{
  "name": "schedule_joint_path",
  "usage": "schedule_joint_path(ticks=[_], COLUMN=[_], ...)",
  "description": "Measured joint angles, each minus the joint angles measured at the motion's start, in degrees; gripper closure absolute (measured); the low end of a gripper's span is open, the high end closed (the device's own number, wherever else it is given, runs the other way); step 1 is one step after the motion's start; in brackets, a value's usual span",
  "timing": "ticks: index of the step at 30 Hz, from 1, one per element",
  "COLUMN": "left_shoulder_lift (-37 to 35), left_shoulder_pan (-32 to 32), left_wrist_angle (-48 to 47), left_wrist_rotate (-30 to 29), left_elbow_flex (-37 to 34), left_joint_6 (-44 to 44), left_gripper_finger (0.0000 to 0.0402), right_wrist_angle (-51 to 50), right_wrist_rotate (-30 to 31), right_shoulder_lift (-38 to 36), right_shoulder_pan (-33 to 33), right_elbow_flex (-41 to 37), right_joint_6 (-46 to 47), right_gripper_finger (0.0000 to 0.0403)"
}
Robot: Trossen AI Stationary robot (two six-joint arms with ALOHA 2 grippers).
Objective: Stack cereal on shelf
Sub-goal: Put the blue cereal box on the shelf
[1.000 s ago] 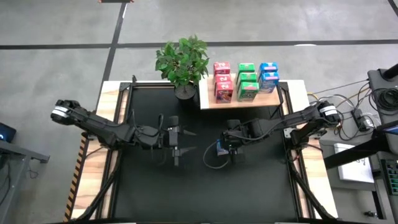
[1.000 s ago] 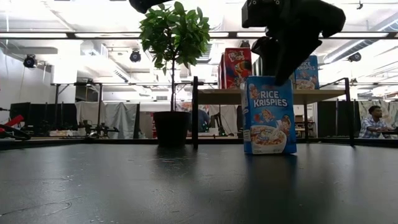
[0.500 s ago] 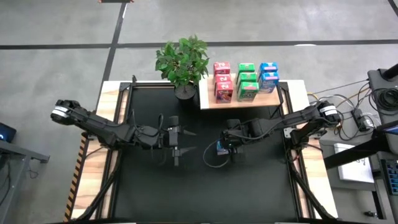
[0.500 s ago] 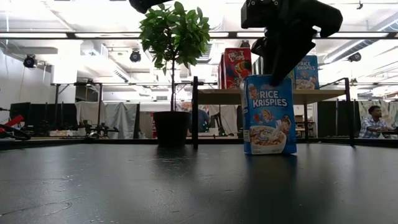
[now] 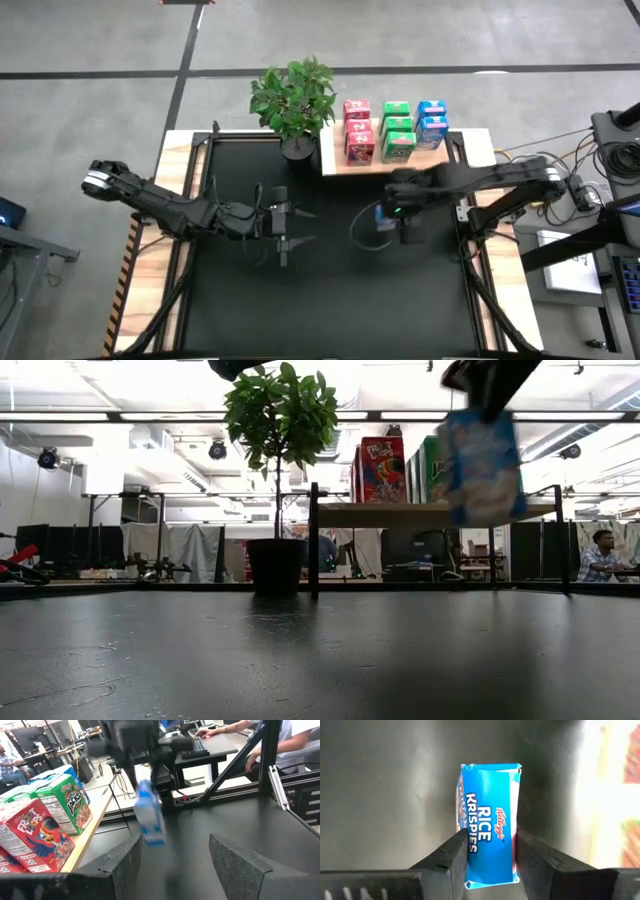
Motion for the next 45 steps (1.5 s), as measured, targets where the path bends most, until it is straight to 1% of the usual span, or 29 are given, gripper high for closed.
schedule_joint_path(ticks=[3,6,12,15,17,25,32,39,45], left_shoulder_lift=[0.0,0.0,-0.2,-0.3,-0.3,-0.5,-0.5,-0.5,-0.5], left_shoulder_pan=[0.0,0.0,0.0,0.0,0.0,0.0,0.0,0.0,0.0], left_wrist_angle=[0.0,0.1,0.0,0.0,-0.2,-0.2,-0.2,-0.2,-0.2], left_wrist_rotate=[0.0,0.0,0.0,0.0,0.0,0.0,0.0,0.0,0.0], left_elbow_flex=[0.0,0.0,0.6,1.1,1.2,1.3,1.3,1.3,1.3], left_joint_6=[0.3,1.2,3.0,3.5,3.9,4.2,4.3,4.5,4.5], left_gripper_finger=[0.0187,0.0187,0.0187,0.0187,0.0187,0.0187,0.0187,0.0187,0.0187], right_wrist_angle=[-7.4,-11.2,-11.7,-11.7,-11.7,-11.5,-9.9,-9.0,-8.2], right_wrist_rotate=[1.9,2.2,5.0,7.2,7.4,7.4,7.4,7.4,7.4], right_shoulder_lift=[-3.3,-7.0,-13.0,-14.8,-15.5,-15.5,-13.6,-12.7,-12.7], right_shoulder_pan=[-2.5,-5.6,-12.8,-16.6,-19.1,-27.3,-32.2,-34.7,-34.9], right_elbow_flex=[2.9,3.6,3.5,3.5,3.5,3.2,2.9,2.9,2.9], right_joint_6=[1.5,1.7,-1.5,-4.5,-6.5,-14.9,-17.5,-18.0,-18.5], right_gripper_finger=[0.0270,0.0278,0.0292,0.0296,0.0298,0.0298,0.0296,0.0266,0.0240])
